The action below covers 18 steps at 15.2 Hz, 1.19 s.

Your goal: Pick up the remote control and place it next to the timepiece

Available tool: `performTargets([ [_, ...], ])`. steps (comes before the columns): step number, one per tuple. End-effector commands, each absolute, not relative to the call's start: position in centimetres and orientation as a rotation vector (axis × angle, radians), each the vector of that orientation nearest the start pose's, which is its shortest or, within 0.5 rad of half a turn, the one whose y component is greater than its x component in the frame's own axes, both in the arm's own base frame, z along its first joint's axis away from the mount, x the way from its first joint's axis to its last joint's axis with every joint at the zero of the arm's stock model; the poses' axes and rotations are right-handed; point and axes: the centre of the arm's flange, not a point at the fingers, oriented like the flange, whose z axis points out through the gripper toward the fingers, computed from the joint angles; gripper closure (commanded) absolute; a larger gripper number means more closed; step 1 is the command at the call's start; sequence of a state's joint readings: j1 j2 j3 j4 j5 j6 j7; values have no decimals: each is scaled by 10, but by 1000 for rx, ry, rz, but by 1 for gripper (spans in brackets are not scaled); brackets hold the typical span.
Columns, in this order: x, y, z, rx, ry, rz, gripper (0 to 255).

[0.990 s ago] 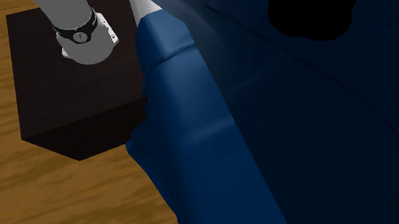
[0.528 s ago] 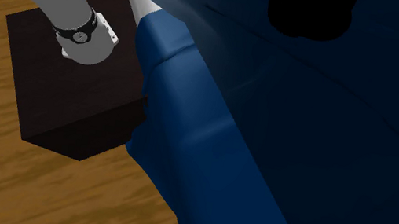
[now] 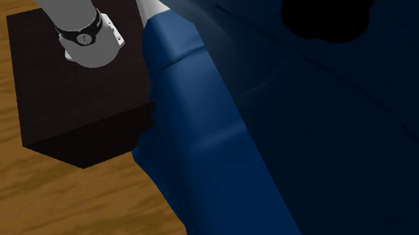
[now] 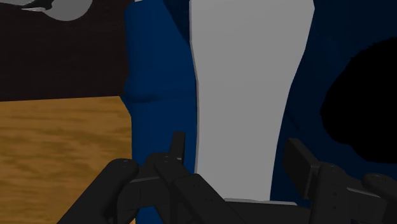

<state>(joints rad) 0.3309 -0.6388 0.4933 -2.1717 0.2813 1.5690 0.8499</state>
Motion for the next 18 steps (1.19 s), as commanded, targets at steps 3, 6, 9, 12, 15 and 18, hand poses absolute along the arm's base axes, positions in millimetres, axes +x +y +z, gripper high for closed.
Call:
performTargets([
  [3,199,326,571,-3155,186,19,255],
  [6,199,326,555,-3155,186,19,255],
  [9,199,326,539,-3155,186,19,255],
  [12,199,326,523,-3155,186,19,255],
  [15,199,326,508,-3155,186,19,255],
  [18,199,326,492,-3155,186,19,255],
])
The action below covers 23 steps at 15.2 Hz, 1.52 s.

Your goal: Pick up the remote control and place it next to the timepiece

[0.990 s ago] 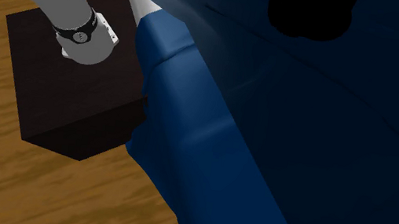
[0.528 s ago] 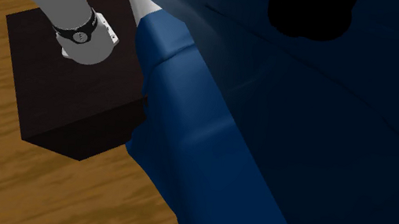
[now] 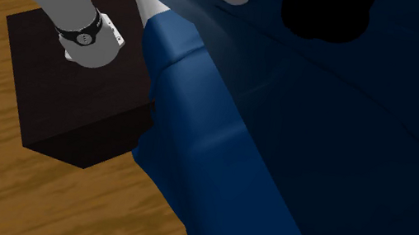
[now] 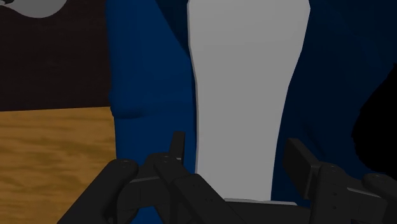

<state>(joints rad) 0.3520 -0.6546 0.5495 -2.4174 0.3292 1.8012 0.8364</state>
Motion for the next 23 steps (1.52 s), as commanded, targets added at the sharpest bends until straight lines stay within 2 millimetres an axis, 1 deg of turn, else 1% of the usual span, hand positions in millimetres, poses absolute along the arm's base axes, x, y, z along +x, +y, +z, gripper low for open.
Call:
performTargets([
  [1,199,326,487,-3155,186,19,255],
  [23,199,326,370,-3155,186,19,255],
])
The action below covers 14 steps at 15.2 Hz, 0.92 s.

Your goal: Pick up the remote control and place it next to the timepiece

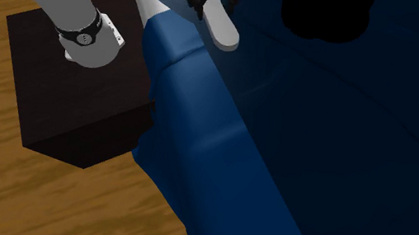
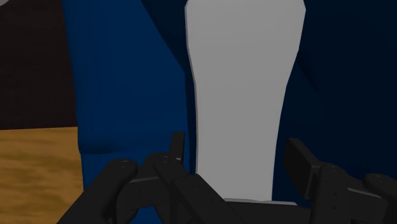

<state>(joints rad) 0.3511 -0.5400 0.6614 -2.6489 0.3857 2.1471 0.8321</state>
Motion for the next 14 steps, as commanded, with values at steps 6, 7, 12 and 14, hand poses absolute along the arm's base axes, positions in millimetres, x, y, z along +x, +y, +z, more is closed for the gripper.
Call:
performTargets([
  [6,199,326,343,-3155,186,19,255],
  [7,199,326,343,-3155,186,19,255],
  [12,199,326,343,-3155,186,19,255],
  [14,199,326,343,-3155,186,19,0],
])
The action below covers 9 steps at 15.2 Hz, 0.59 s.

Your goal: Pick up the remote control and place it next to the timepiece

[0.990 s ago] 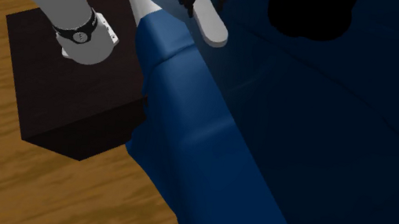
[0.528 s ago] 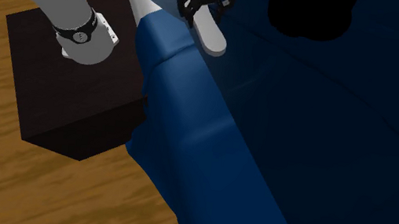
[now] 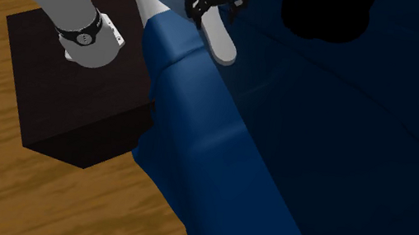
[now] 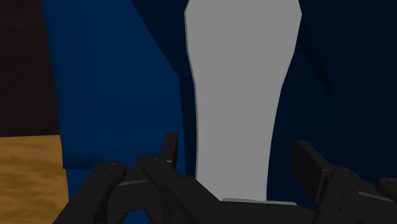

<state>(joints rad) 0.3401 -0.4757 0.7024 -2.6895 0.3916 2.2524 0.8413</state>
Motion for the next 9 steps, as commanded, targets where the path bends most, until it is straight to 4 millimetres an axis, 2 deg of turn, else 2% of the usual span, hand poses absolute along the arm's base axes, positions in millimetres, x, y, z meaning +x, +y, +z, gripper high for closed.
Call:
performTargets([
  [1,199,326,343,-3155,186,19,0],
  [5,199,326,343,-3155,186,19,0],
  [9,200,327,393,-3155,186,19,0],
])
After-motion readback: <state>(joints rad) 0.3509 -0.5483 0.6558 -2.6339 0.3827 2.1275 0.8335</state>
